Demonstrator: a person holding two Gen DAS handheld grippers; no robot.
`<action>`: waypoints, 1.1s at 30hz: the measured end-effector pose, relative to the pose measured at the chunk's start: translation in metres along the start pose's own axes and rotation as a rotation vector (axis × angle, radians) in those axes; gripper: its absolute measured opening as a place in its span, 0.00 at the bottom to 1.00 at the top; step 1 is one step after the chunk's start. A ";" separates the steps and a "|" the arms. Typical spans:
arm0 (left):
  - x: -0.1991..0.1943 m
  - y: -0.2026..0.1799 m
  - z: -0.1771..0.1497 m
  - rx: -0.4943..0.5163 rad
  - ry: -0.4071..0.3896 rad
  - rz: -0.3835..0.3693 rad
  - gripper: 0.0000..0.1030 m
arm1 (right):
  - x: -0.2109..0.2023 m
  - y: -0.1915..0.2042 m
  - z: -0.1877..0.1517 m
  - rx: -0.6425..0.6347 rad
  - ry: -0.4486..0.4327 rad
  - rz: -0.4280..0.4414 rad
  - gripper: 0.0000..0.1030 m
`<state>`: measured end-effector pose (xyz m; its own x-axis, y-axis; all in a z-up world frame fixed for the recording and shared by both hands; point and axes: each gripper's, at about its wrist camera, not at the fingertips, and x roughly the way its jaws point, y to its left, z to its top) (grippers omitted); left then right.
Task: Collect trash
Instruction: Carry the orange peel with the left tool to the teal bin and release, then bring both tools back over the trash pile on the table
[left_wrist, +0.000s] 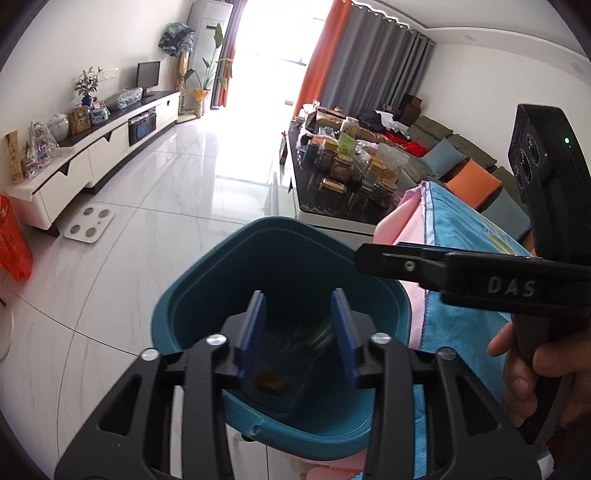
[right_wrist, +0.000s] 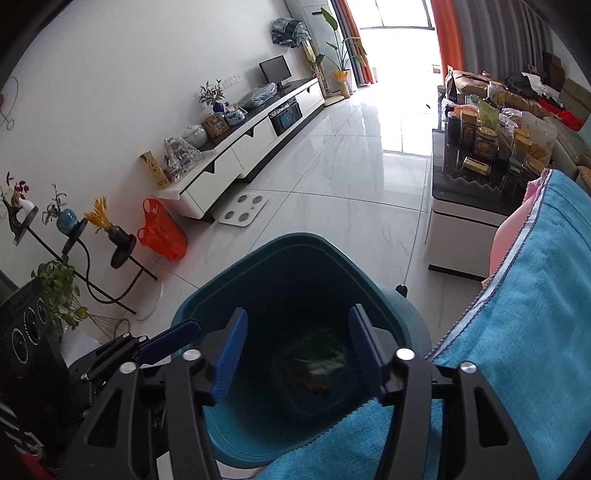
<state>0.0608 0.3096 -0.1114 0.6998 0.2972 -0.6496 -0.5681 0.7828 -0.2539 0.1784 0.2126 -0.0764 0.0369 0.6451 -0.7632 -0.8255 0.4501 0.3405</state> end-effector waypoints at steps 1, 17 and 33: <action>-0.001 0.001 0.001 -0.005 -0.004 0.003 0.42 | -0.001 -0.002 0.000 0.005 -0.005 0.001 0.58; -0.085 0.017 0.012 -0.049 -0.159 0.064 0.94 | -0.123 0.024 -0.035 -0.097 -0.339 -0.012 0.93; -0.163 -0.111 0.004 0.166 -0.370 -0.082 0.95 | -0.238 0.001 -0.136 -0.136 -0.633 -0.277 0.93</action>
<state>0.0110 0.1767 0.0259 0.8653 0.3831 -0.3232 -0.4478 0.8805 -0.1553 0.0922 -0.0245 0.0313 0.5425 0.7718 -0.3318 -0.7999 0.5952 0.0769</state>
